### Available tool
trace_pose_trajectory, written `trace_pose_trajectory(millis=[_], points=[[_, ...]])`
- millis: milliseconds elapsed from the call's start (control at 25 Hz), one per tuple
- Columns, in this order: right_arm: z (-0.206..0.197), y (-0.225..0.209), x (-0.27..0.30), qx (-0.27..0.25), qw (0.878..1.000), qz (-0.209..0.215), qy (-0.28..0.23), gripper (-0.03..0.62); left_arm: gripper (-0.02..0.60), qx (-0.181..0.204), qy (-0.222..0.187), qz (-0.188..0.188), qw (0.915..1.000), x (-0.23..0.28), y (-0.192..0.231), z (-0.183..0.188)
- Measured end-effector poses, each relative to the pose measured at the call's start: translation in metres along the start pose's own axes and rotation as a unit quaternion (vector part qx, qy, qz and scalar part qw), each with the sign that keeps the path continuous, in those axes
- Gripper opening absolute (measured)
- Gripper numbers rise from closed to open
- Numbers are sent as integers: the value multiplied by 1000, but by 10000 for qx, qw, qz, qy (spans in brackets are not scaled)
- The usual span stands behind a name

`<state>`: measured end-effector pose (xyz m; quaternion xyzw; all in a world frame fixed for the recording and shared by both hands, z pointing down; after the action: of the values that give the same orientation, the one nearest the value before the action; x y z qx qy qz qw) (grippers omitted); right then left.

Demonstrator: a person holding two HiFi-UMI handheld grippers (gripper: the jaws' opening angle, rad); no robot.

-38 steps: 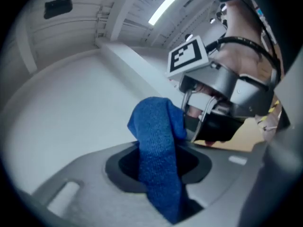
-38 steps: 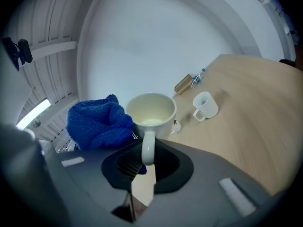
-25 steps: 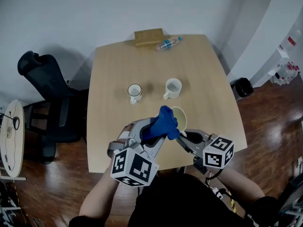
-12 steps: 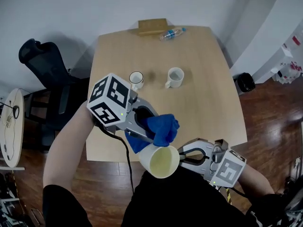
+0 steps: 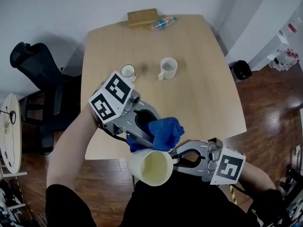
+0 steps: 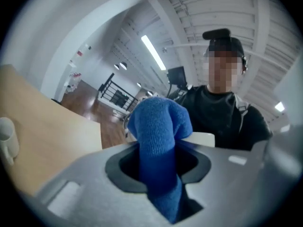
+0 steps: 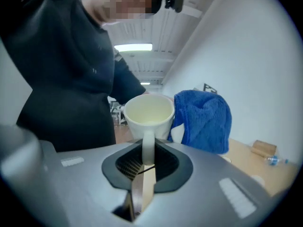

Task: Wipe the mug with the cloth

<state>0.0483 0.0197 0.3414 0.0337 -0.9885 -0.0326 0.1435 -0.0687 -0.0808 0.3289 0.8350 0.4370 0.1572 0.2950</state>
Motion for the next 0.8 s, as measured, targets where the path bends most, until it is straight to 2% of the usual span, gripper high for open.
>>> trace_pose_trajectory(millis=[80, 120, 160, 200, 240, 280, 320, 360, 400, 440, 480, 560, 600, 640, 680, 720, 760, 800], points=[[-1, -9, -9, 702, 9969, -166, -305, 37, 146, 373, -788, 262, 9958, -17, -8, 3], [2, -15, -13, 1109, 9913, -356, -615, 37, 146, 632, -1204, 462, 9896, -26, -14, 5], [4, -21, -17, 1419, 9843, -559, -892, 37, 147, 923, -1585, 781, 9799, -35, -22, 8], [3, -28, -22, 1612, 9782, -759, -1069, 37, 147, 1232, -1893, 1282, 9657, -43, -31, 10], [-2, -36, -28, 1746, 9728, -976, -1170, 37, 147, 1551, -2090, 1993, 9447, -49, -41, 13], [-10, -45, -35, 1895, 9664, -1218, -1238, 37, 147, 1872, -2148, 2891, 9139, -54, -53, 16], [-18, -54, -40, 2124, 9572, -1475, -1296, 37, 148, 2188, -2052, 3902, 8705, -55, -65, 19], [-25, -62, -45, 2437, 9445, -1743, -1351, 37, 149, 2482, -1805, 4901, 8158, -52, -75, 22], [-32, -71, -49, 2783, 9286, -2018, -1400, 37, 148, 2691, -1415, 5774, 7578, -46, -83, 23], [-38, -80, -52, 3126, 9107, -2284, -1443, 37, 149, 2738, -888, 6459, 7071, -38, -86, 21], [-44, -88, -55, 3457, 8917, -2511, -1493, 37, 148, 2656, -322, 6935, 6689, -28, -86, 18], [-54, -103, -55, 4105, 8524, -2786, -1656, 38, 147, 2636, 458, 7425, 6141, -6, -75, 17], [-56, -108, -54, 4383, 8342, -2856, -1746, 38, 147, 2772, 775, 7570, 5867, 5, -66, 19], [-58, -113, -51, 4582, 8199, -2915, -1812, 38, 147, 2953, 1145, 7687, 5556, 15, -53, 22], [-58, -116, -48, 4689, 8110, -2972, -1844, 38, 147, 3136, 1548, 7772, 5232, 24, -39, 25], [-58, -118, -45, 4726, 8070, -3018, -1852, 38, 147, 3270, 1943, 7814, 4946, 32, -25, 27], [-57, -119, -41, 4728, 8062, -3039, -1850, 38, 147, 3340, 2303, 7822, 4728, 38, -12, 28], [-55, -119, -37, 4720, 8069, -3033, -1849, 38, 147, 3373, 2619, 7811, 4556, 43, 0, 28]])
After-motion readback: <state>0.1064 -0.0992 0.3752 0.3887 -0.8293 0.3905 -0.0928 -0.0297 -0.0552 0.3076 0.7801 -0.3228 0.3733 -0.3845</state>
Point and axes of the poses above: the fingertips, and each gripper's own axes: x forward along the fingers, y to its left, z out of its top, the point moved 8 cm from there along -x, backward along the fingers, and after that the axes turned 12 degrees about -z, right-handed, at the moved point
